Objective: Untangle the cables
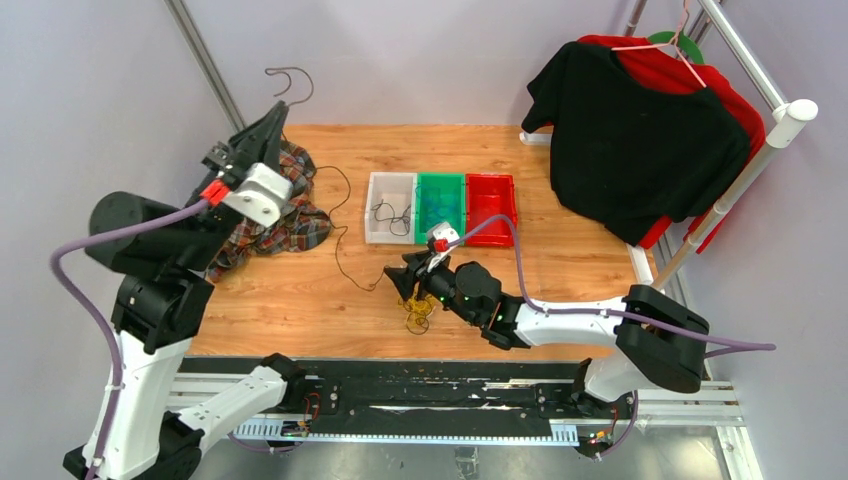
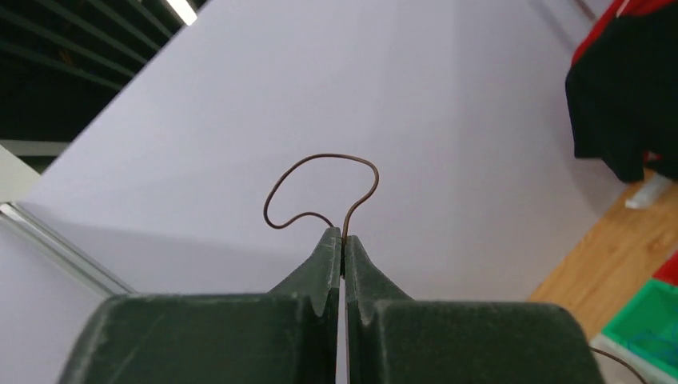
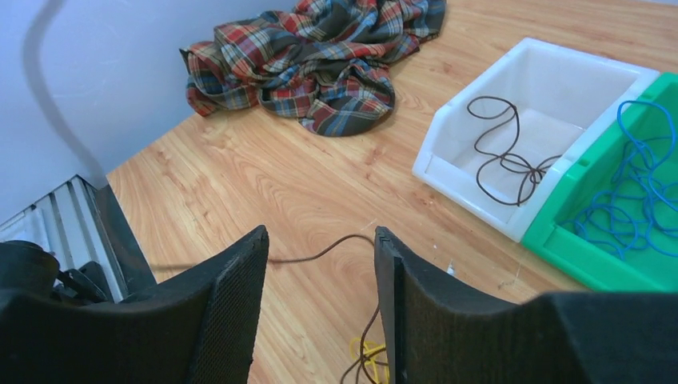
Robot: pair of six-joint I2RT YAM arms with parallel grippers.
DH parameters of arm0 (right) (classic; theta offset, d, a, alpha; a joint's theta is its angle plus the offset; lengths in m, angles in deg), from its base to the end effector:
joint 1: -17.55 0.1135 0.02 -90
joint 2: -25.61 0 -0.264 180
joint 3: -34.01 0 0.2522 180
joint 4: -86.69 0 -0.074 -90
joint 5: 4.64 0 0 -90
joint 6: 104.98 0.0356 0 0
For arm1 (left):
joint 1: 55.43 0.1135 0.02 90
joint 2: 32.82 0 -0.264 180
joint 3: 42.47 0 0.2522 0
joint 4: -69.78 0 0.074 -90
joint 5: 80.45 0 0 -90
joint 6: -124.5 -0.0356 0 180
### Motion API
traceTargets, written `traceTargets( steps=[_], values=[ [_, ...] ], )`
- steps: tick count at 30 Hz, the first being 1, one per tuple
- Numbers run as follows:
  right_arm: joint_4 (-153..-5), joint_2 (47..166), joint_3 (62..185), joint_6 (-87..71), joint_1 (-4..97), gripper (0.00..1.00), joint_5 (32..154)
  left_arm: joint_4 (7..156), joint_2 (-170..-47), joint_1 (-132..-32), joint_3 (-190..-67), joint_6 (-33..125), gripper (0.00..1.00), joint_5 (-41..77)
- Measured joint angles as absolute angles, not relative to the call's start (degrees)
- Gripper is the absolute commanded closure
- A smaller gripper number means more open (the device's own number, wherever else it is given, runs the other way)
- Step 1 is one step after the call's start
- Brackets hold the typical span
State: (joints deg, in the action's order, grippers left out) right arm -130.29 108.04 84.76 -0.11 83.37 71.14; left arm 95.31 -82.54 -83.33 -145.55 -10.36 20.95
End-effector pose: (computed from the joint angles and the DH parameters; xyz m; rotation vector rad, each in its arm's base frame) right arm 0.1341 0.2773 0.2528 -0.4726 1.4824 0.9483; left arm 0.0817 -0.0512 0.5681 0.7860 0.7649 0.1578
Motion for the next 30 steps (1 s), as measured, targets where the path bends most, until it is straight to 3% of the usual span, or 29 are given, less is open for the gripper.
traceTargets(
  steps=[6,10,12,14,15,20,24,30],
  values=[
    [-127.43,108.19,83.65,0.79,80.77,0.5,72.74,105.96,-80.75,-83.33,-137.49,-14.39,0.99,13.17],
    [-125.07,107.76,81.75,1.53,79.24,0.51,73.4,113.41,-78.52,-83.26,-123.41,-17.31,0.97,9.67],
    [-123.96,107.3,81.18,1.75,78.61,0.52,73.44,117.24,-77.99,-83.15,-115.61,-18.47,0.83,9.21],
    [-123.06,106.66,81.05,1.83,78.28,0.53,73.48,121.3,-78.63,-83.0,-109.49,-19.7,0.55,9.17],
    [-122.69,106.25,81.03,1.83,78.21,0.53,73.46,123.33,-78.93,-82.98,-107.63,-20.22,0.49,9.41],
    [-121.68,104.61,80.92,1.88,78.02,0.54,73.35,130.31,-82.28,-82.93,-104.98,-20.97,0.41,13.91],
    [-121.57,103.8,80.02,1.99,77.64,0.54,72.76,131.38,-87.17,-82.93,-105.71,-19.65,0.25,21.1],
    [-121.31,101.0,76.74,2.91,76.79,0.54,70.73,131.94,-98.47,-83.04,-107.13,-17.21,0.26,29.97]
  ],
)
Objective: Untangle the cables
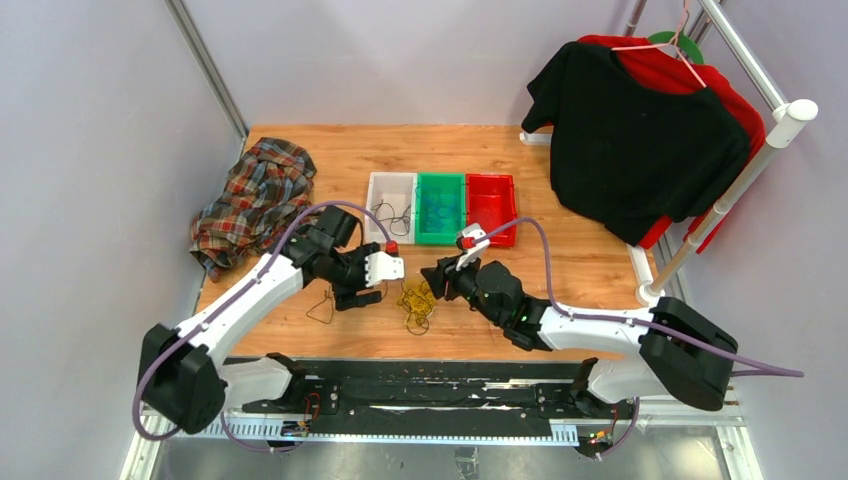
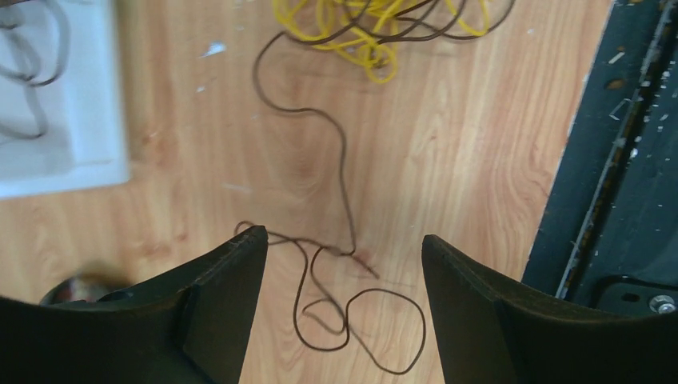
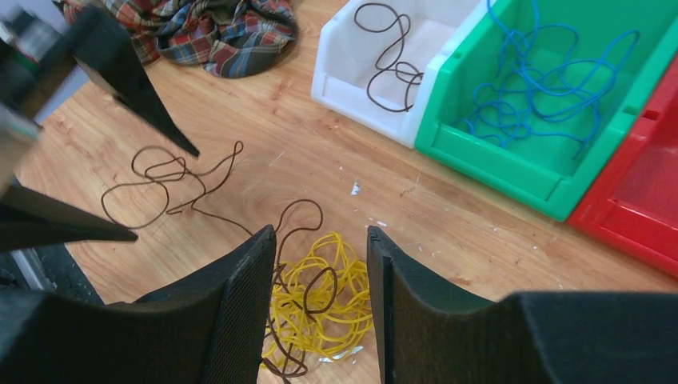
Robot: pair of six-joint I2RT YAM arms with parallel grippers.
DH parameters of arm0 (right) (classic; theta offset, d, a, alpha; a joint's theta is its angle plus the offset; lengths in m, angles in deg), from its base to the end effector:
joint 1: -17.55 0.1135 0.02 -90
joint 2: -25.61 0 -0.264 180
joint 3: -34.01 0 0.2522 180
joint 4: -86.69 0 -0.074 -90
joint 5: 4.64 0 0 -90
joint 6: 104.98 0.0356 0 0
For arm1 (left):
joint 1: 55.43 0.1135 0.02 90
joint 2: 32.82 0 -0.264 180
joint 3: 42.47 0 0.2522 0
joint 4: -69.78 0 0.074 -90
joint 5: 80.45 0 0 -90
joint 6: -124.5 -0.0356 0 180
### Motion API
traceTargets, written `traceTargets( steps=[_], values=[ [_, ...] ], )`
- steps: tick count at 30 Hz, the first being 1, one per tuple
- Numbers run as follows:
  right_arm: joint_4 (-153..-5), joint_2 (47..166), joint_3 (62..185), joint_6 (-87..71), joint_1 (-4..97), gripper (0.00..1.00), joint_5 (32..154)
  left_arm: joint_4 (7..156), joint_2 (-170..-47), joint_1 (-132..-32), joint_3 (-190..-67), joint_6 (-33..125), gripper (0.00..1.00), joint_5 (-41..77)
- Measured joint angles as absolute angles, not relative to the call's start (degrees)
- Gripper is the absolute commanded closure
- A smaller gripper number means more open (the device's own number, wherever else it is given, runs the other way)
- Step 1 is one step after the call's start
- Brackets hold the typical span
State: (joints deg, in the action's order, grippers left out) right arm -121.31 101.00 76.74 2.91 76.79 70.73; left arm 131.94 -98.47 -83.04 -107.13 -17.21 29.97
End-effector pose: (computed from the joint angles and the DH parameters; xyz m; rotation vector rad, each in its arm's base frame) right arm 0.1478 0.2307 0.2241 -0.4125 1.6633 0.8072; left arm 0.1819 -0.1092 0.2539 1.7412 1.9256 -0.3276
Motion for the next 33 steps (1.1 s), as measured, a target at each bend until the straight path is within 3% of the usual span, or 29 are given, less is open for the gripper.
traceTargets(
  steps=[13,16,19,21,24,29,33],
  values=[
    [-121.2,96.15,74.16,4.96,74.87,0.55,68.61,128.97,-113.27,-84.92,-103.1,-24.48,0.35,29.82],
    [-120.98,95.47,74.1,5.16,74.87,0.56,68.39,125.78,-115.13,-84.92,-100.81,-25.25,0.52,26.96],
    [-120.59,94.25,74.07,5.22,74.87,0.57,68.28,122.72,-116.44,-84.92,-100.28,-25.64,0.84,24.38],
    [-120.28,93.57,74.07,5.22,74.87,0.58,68.28,121.04,-116.57,-84.92,-100.35,-25.4,0.98,23.26],
    [-119.65,92.46,74.07,5.22,74.87,0.55,68.41,120.12,-116.61,-84.94,-100.57,-24.88,0.99,21.95],
    [-118.43,91.41,74.1,4.79,74.87,0.3,71.63,125.19,-111.89,-84.94,-104.44,-23.5,0.99,22.61],
    [-116.52,91.41,75.63,2.21,76.33,0.27,74.38,132.05,-103.24,-84.94,-113.95,-21.8,0.99,26.5]
  ],
)
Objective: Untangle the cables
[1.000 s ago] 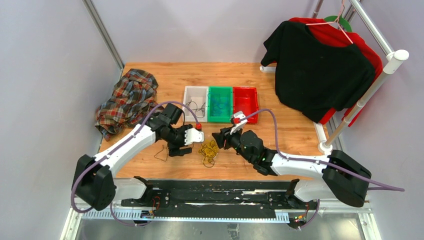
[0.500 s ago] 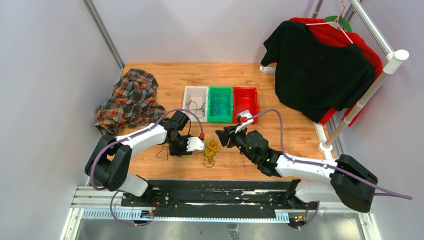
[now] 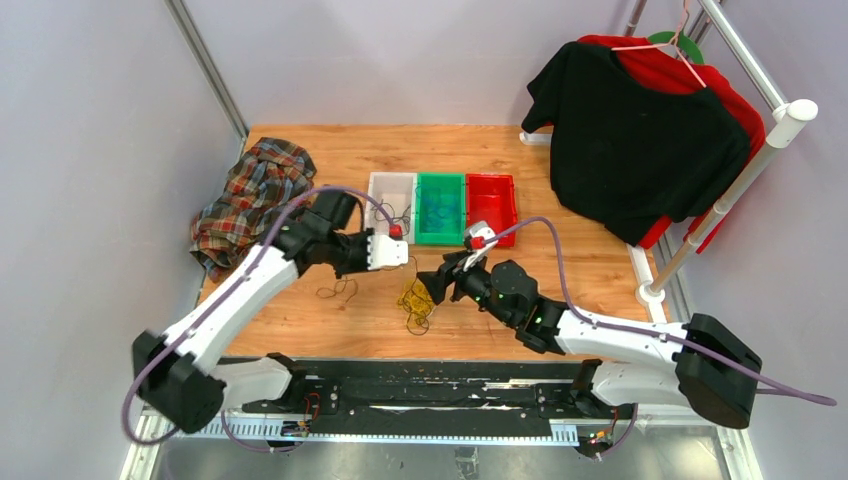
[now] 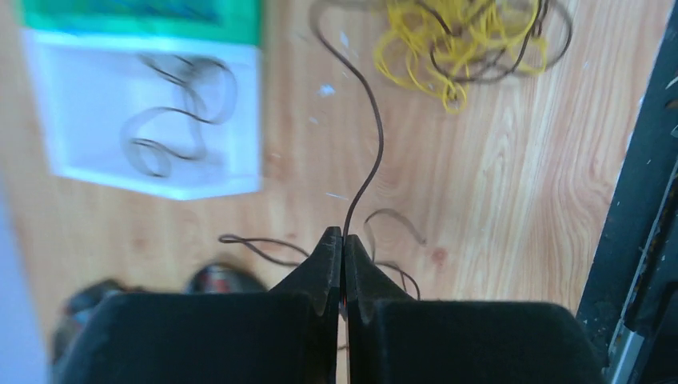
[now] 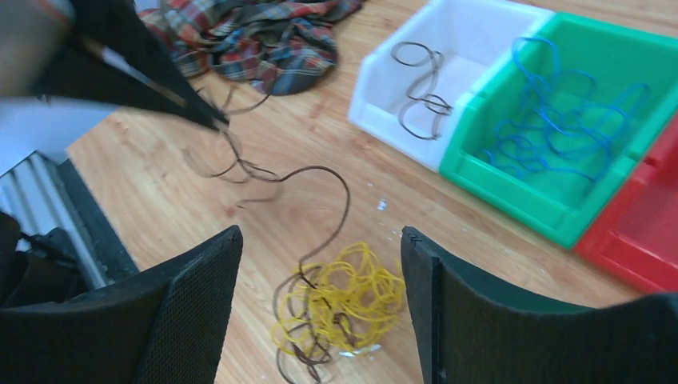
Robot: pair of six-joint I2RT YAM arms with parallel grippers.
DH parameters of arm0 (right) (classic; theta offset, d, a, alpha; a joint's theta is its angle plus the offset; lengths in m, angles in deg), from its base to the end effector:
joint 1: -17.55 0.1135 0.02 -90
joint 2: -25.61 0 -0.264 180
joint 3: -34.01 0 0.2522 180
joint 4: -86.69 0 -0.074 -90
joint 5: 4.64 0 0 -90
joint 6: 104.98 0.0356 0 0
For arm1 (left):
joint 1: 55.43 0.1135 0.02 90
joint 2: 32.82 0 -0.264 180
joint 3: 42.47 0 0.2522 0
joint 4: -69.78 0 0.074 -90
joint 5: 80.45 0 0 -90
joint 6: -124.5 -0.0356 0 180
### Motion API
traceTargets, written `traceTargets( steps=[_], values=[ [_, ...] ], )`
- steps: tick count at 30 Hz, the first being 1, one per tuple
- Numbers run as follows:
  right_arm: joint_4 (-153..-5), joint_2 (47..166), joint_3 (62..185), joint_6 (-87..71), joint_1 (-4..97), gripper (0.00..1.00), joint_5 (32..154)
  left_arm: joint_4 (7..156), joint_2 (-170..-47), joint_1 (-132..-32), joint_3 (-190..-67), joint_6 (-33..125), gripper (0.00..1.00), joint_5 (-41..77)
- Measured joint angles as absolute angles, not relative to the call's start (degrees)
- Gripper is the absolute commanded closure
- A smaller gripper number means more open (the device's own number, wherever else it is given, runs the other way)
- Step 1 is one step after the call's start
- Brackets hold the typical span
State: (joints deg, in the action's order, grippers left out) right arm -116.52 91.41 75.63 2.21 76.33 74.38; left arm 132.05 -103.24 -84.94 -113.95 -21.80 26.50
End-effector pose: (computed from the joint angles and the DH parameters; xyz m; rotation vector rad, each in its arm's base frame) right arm 0.1358 0.2110 0.2492 -0.4403 1.5987 0.8739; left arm 0.2000 -0.1251 0.2722 1.8278 1.8218 -0.2205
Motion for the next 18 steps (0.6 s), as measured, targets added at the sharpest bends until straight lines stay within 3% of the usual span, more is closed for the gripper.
traceTargets(
  steps=[8,18],
  values=[
    [-116.52,96.89,81.33,-4.07,80.75,0.25,75.45,145.19,-91.85,-84.94,-130.6,-21.21,1.0,34.89],
    [-122.45,109.44,87.45,-7.06,81.64,0.31,74.75,153.28,-93.09,-85.1,-145.66,-19.92,1.0,37.52]
  ],
)
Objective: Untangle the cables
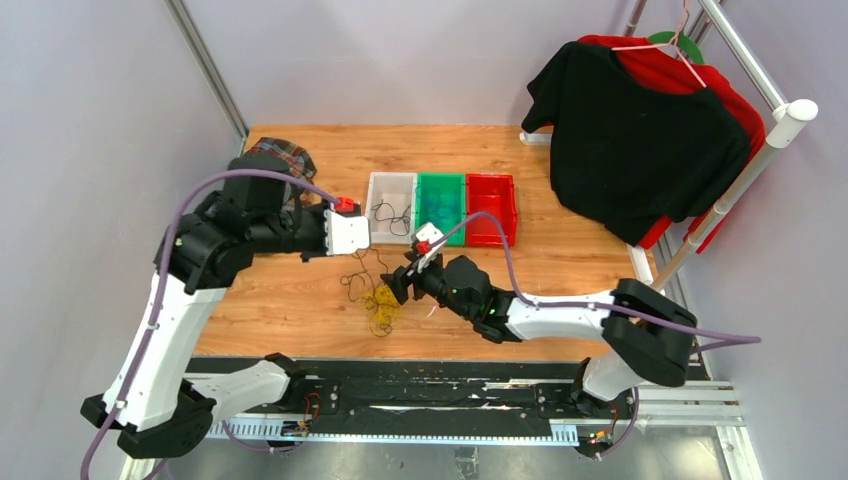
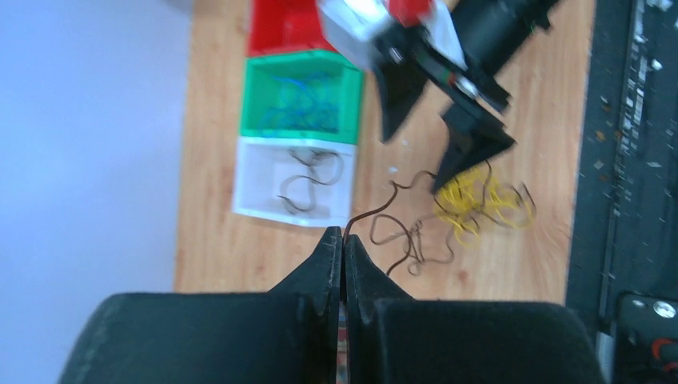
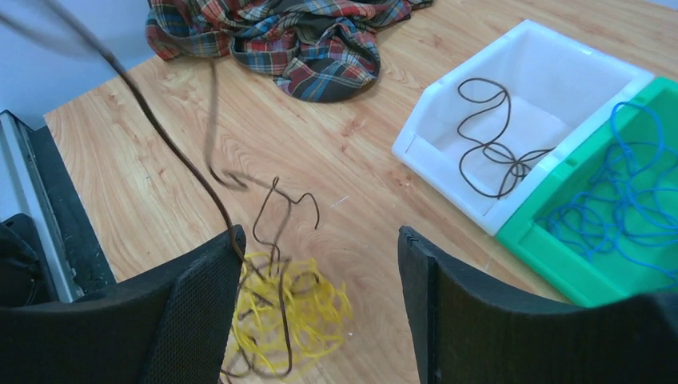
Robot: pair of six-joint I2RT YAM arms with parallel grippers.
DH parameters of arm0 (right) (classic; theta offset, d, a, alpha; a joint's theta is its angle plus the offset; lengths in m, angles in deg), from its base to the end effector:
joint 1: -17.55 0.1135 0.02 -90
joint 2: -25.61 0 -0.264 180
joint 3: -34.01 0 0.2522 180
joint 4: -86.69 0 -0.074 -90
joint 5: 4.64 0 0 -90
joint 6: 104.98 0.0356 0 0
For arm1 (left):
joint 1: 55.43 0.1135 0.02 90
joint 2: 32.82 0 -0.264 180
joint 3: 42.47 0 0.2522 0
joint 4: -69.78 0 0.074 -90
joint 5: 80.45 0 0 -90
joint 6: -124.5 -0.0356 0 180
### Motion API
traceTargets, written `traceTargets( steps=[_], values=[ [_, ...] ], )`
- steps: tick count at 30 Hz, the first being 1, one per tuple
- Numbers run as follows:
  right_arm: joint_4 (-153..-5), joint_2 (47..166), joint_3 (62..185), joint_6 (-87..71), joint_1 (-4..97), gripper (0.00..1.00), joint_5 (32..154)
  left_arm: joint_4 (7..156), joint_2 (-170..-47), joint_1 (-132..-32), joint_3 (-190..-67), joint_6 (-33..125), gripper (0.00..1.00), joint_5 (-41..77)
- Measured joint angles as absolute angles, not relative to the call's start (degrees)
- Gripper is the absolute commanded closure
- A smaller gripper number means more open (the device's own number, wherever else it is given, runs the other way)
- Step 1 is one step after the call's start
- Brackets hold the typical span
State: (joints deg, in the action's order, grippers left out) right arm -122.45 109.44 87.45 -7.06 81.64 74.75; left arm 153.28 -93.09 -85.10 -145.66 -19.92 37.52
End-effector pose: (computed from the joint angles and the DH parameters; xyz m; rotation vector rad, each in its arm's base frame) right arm 0.1449 0.2833 0.2460 -0.6439 1.5249 0.8243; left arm 0.1254 -0.0907 0.4459 1.6502 1.4557 -0.3162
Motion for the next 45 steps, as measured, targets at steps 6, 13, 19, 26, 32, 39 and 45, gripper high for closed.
traceTargets(
  steps=[6,13,19,26,32,39,45],
  values=[
    [-129.38,116.0,87.01,-5.29,83.57,0.28,72.06,153.3,-96.2,-85.14,-158.42,-19.44,1.0,36.23],
    [-133.84,112.61,84.59,-8.13,90.8,0.24,64.78,153.3,-97.29,-85.14,-160.96,-19.44,0.99,35.29],
    [-135.8,109.83,86.12,-11.8,92.86,0.23,62.99,153.36,-97.64,-85.14,-160.94,-19.0,0.99,35.22],
    [-135.41,116.24,95.78,-14.8,92.88,0.28,59.95,153.39,-97.49,-85.14,-160.94,-18.82,0.99,35.33],
    [-134.71,122.53,97.59,-14.12,91.5,0.38,57.88,153.98,-97.51,-85.14,-163.28,-18.65,1.0,36.01],
    [-133.14,127.43,97.79,-11.04,88.86,0.42,57.09,153.95,-97.49,-85.14,-171.25,-18.19,1.0,37.91],
    [-133.29,128.04,94.8,-7.43,88.25,0.46,56.11,154.02,-97.84,-85.14,-178.77,-18.21,0.99,39.53]
  ],
)
